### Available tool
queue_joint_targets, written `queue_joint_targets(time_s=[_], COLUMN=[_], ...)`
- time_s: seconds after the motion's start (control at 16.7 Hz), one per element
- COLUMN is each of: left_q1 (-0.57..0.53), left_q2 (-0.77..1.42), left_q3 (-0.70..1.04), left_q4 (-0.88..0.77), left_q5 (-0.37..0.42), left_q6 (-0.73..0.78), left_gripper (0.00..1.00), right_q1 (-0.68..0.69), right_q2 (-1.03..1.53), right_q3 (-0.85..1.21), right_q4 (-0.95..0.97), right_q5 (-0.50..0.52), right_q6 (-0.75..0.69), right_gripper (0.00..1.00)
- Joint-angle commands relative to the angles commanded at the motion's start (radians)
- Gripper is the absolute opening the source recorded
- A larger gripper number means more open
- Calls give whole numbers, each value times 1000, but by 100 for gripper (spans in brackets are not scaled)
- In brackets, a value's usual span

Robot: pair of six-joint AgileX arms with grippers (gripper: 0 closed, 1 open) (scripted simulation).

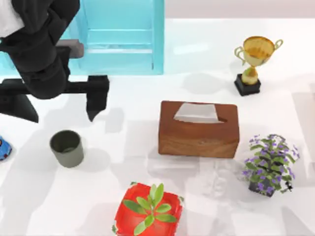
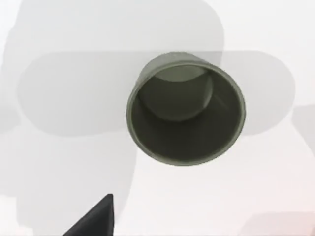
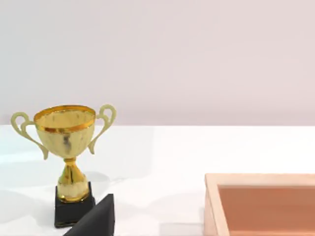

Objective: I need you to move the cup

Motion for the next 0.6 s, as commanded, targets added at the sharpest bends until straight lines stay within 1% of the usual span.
queue_joint_targets(time_s=[0.24,0.6], left_q1=[-24,-20], left_q2=[107,107], left_q3=[103,101], left_q4=[-74,-71], left_q5=[-4,-3], left_q6=[-23,-22], left_gripper=[100,100], right_q1=[0,0], right_q2=[0,0], right_q3=[0,0], right_q4=[0,0], right_q5=[0,0], right_q6=[0,0], right_gripper=[100,100])
